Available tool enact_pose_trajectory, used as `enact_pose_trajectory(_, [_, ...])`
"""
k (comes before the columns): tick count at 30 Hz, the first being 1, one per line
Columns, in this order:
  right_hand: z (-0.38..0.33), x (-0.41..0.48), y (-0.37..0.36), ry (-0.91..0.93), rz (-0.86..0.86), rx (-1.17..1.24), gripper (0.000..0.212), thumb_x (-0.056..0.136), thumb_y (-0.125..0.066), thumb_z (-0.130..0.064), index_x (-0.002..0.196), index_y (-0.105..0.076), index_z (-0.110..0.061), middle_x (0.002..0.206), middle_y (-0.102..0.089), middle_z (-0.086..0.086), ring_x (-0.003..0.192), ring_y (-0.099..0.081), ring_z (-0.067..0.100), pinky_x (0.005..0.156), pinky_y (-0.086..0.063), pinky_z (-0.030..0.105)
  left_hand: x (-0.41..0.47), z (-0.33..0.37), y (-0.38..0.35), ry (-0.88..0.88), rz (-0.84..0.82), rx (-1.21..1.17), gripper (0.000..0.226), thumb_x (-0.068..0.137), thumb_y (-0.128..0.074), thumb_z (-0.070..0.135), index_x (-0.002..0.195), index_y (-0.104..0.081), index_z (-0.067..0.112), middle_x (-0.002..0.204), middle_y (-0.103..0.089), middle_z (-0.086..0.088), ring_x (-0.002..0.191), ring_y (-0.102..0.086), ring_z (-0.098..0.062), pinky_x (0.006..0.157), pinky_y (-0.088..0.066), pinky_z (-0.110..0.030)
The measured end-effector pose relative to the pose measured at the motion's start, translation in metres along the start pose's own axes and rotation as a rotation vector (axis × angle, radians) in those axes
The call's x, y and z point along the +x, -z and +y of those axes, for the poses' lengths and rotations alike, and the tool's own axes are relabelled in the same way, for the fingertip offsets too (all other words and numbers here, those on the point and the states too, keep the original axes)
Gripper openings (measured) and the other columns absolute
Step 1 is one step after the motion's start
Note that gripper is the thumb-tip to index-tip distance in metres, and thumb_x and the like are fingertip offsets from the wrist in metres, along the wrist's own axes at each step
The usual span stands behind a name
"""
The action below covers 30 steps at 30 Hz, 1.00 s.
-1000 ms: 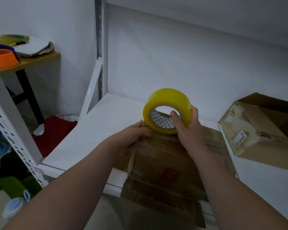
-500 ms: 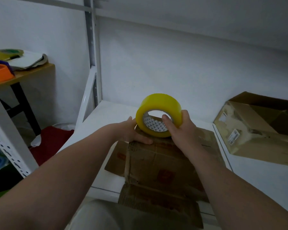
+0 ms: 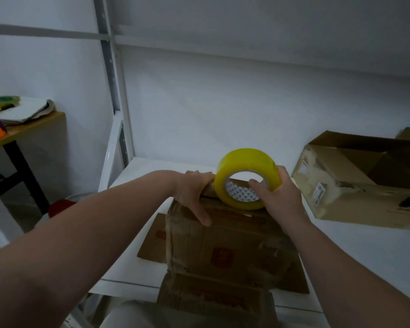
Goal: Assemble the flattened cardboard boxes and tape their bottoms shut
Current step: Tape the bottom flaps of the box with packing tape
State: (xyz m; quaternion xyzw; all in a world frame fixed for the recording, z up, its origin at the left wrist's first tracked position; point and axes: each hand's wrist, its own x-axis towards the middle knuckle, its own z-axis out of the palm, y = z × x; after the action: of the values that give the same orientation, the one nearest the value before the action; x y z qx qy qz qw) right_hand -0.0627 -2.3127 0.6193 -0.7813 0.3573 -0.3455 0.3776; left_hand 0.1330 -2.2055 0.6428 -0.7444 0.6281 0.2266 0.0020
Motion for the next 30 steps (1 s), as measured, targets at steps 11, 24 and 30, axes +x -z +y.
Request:
enact_pose_trajectory(11, [-0.007, 0.012, 0.015, 0.131, -0.040, -0.171, 0.044, 0.077, -0.067, -0.007, 0.108, -0.045, -0.028, 0.078, -0.051, -0.010, 0.068, -0.050, 0.005, 0.052, -0.032, 0.023, 0.008, 0.014, 0.008, 0.088, -0.099, 0.199, 0.124, 0.053, -0.082, 0.063, 0.150, -0.009, 0.037, 0.153, -0.010, 0.005, 0.142, -0.014, -0.030, 0.113, -0.025, -0.055])
enact_pose_trajectory(24, [0.023, 0.018, 0.070, 0.209, 0.100, -0.348, 0.065, 0.076, -0.056, 0.004, 0.134, -0.047, -0.023, 0.112, -0.056, 0.011, 0.093, -0.050, 0.024, 0.072, -0.033, 0.027, 0.032, 0.061, 0.011, 0.113, -0.174, 0.237, 0.131, 0.053, -0.086, 0.056, 0.150, 0.000, 0.034, 0.157, -0.007, 0.000, 0.145, -0.008, -0.031, 0.114, -0.022, -0.054])
enact_pose_trajectory(30, [0.029, 0.017, 0.069, 0.266, 0.054, -0.336, 0.071, 0.076, -0.055, 0.005, 0.139, -0.043, -0.026, 0.111, -0.055, 0.009, 0.091, -0.050, 0.021, 0.070, -0.034, 0.027, 0.040, 0.068, 0.007, 0.086, -0.154, 0.178, 0.130, 0.043, -0.086, 0.060, 0.147, -0.012, 0.037, 0.146, -0.023, 0.002, 0.138, -0.023, -0.027, 0.110, -0.030, -0.054])
